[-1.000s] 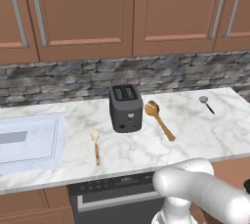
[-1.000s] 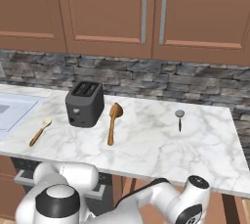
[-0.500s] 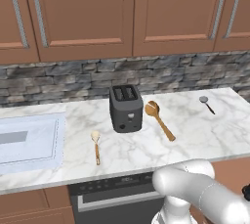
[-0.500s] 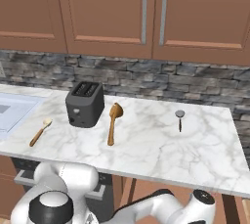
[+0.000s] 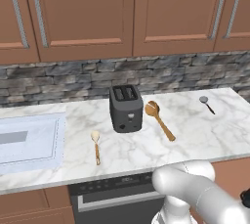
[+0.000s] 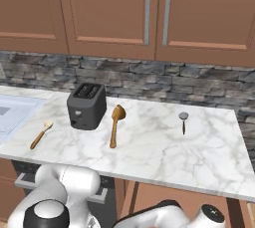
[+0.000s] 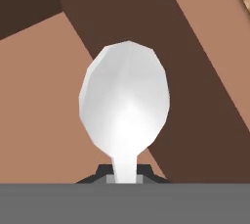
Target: Organize the utensils by type. Pick up the wooden spoons from the counter and place them in the open cabinet. Then pick up the metallic utensils from the counter and place them in the open drawer.
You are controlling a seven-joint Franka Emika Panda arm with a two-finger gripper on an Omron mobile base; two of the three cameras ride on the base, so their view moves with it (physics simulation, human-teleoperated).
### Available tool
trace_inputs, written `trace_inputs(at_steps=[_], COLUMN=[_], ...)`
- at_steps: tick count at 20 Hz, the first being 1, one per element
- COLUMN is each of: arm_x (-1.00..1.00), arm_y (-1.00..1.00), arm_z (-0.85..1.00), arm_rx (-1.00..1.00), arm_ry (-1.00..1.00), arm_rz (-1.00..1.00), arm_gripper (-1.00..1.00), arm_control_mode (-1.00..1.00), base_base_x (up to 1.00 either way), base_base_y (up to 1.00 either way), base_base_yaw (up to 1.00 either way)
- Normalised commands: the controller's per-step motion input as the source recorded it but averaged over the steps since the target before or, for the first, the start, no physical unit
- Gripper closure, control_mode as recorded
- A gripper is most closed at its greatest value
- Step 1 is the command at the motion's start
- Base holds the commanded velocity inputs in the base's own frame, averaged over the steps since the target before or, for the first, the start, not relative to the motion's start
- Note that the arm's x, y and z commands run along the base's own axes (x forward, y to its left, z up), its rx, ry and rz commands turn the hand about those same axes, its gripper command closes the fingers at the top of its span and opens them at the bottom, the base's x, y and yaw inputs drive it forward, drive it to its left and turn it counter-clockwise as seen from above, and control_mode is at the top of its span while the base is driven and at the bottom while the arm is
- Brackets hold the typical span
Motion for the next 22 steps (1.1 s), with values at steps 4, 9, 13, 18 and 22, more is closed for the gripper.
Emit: trace_inputs(at_steps=[4, 9, 13, 18, 22], arm_x=[0.0, 0.05, 0.05, 0.25, 0.39], arm_y=[0.11, 0.23, 0.18, 0.15, 0.24], arm_z=[0.2, 0.43, 0.5, 0.26, -0.04], arm_rx=[0.09, 0.11, 0.02, 0.0, 0.0], arm_ry=[-0.02, 0.0, 0.0, 0.0, -0.01], arm_rz=[0.0, 0.0, 0.0, 0.0, 0.0], arm_gripper=[1.0, 1.0, 1.0, 1.0, 1.0], arm_control_mode=[-1.0, -1.0, -1.0, -1.0, -1.0], base_base_x=[0.0, 0.0, 0.0, 0.0, 0.0], base_base_y=[0.0, 0.0, 0.0, 0.0, 0.0], base_base_yaw=[0.0, 0.0, 0.0, 0.0, 0.0])
